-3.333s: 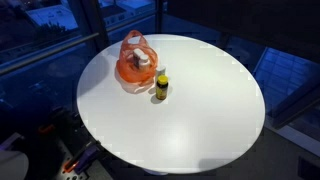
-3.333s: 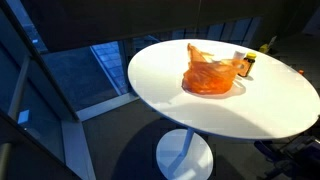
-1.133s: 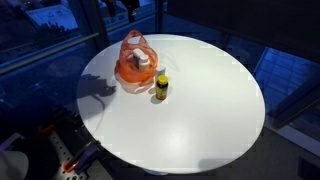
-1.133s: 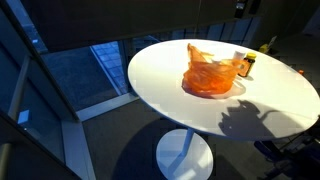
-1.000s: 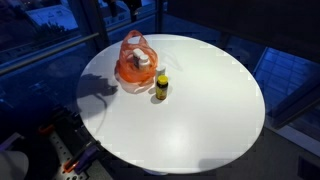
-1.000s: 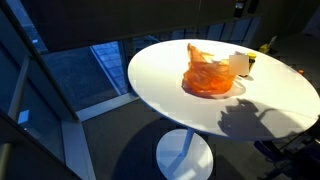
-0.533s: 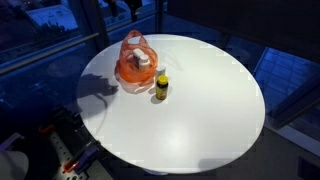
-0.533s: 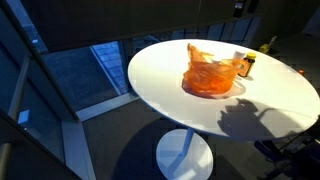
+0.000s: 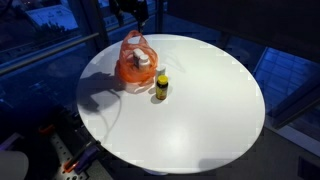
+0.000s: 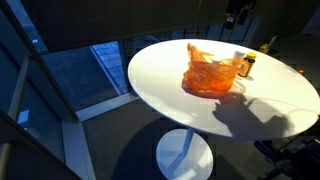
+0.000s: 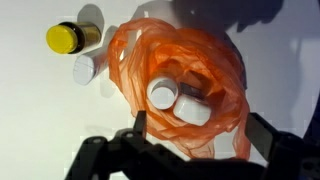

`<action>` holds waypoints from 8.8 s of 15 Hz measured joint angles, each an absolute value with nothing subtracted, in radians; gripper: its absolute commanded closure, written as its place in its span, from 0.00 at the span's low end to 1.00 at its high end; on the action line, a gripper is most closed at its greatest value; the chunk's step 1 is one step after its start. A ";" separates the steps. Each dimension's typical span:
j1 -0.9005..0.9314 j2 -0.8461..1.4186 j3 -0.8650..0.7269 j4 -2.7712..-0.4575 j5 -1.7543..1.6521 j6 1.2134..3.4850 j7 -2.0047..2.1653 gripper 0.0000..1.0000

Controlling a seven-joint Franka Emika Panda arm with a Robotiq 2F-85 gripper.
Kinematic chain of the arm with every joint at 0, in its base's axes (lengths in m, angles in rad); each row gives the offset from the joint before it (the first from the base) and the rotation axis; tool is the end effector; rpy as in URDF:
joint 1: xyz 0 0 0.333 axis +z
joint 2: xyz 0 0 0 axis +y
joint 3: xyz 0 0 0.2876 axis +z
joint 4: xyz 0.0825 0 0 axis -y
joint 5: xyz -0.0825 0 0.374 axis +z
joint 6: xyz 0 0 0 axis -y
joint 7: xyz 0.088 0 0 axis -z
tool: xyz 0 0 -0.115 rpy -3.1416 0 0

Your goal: Remove the round cornered square bottle from the plastic bag and place it on the table

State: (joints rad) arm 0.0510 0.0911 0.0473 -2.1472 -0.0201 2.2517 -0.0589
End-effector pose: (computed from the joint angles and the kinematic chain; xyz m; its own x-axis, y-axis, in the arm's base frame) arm 0.5401 0.0525 0.3314 0.9856 0.1688 0.0128 0.1686 -0.9856 0.0123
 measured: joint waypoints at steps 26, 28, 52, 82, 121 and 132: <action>0.035 0.379 0.106 -2.100 0.048 2.519 -0.404 0.00; 0.035 0.394 0.106 -2.087 0.042 2.522 -0.405 0.00; 0.025 0.469 0.108 -2.012 0.017 2.527 -0.418 0.79; -0.032 0.285 0.054 -1.885 0.054 2.274 -0.343 0.79; -0.231 0.466 -0.109 -1.891 0.075 2.254 -0.275 0.79; -0.277 0.502 -0.068 -1.890 0.161 2.256 -0.354 0.79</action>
State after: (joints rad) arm -0.2768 0.5016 -0.0681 -1.8896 0.1609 2.2556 -0.3542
